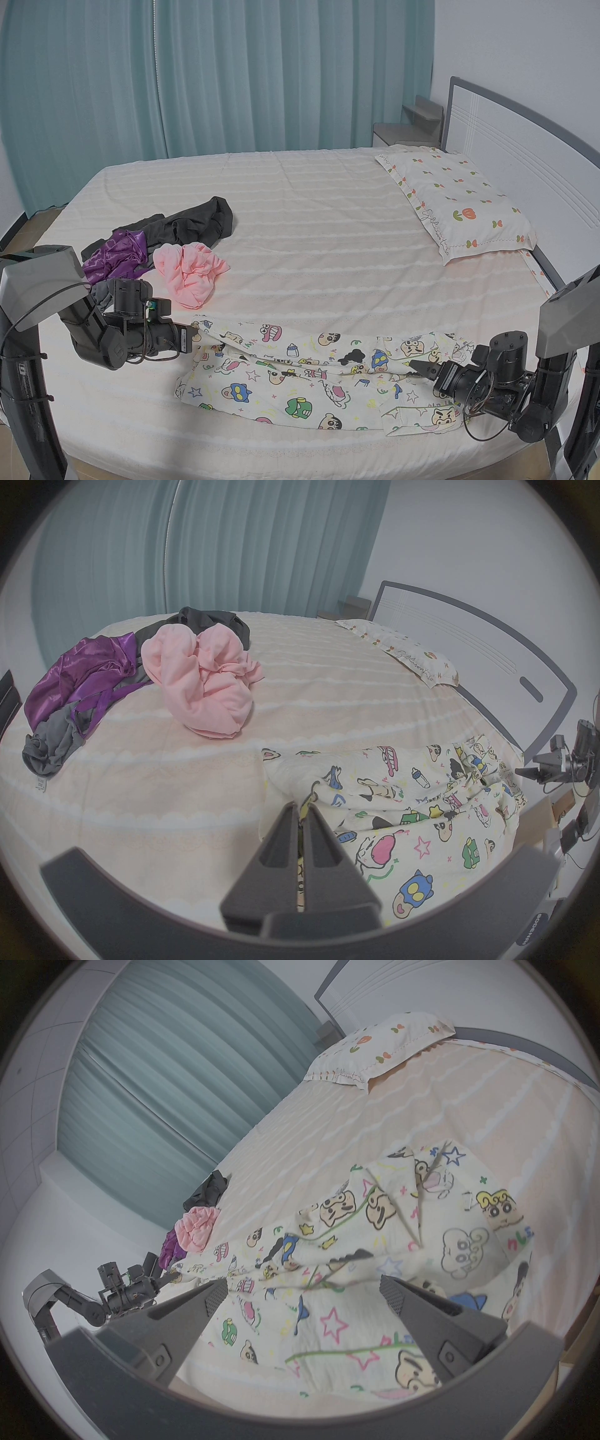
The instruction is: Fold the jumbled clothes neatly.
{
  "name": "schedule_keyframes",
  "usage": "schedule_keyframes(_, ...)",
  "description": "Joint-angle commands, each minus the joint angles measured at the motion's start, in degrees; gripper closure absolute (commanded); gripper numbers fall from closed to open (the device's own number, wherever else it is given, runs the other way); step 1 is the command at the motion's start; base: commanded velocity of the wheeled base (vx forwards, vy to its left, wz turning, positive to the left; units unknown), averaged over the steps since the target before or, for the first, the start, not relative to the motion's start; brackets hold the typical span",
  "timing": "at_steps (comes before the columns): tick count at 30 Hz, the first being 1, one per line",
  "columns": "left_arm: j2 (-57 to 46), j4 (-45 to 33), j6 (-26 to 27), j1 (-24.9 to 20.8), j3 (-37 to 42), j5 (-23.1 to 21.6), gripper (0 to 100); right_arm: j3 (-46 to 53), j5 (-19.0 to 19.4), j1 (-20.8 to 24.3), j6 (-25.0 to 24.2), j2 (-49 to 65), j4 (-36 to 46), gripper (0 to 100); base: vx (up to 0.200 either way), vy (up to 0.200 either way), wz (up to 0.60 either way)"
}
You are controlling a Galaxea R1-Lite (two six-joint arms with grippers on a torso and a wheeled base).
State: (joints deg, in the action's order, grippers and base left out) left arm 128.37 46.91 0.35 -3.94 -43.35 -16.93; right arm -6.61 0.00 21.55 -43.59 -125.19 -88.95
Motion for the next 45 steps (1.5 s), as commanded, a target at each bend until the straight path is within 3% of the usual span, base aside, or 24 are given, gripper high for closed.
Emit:
schedule_keyframes(1, -0.2, 0.0, 0.0, 0.2, 0.6, 0.0, 100, -4.8, 0.1, -4.5, 2.0, -4.0, 0.2, 0, 0.0, 0.0, 0.0)
schedule_keyframes(4, -0.4, 0.0, -0.1, 0.3, 0.7, 0.0, 100, -6.8, 0.3, -7.4, 4.4, -6.3, 2.1, 0, 0.0, 0.0, 0.0)
schedule_keyframes(12, -0.4, 0.0, -0.5, 0.4, 1.6, -0.1, 100, -9.6, 1.5, -9.7, 6.0, -9.0, 4.4, 0, 0.0, 0.0, 0.0)
schedule_keyframes(26, 0.0, 0.5, -0.5, 0.4, 2.2, -0.2, 100, -12.9, 9.0, -10.7, 9.7, -11.4, 6.1, 0, 0.0, 0.0, 0.0)
schedule_keyframes(45, 0.0, 0.5, -0.5, 0.3, 2.0, -0.1, 100, -18.8, 9.6, -11.7, 14.1, -13.4, 11.7, 0, 0.0, 0.0, 0.0)
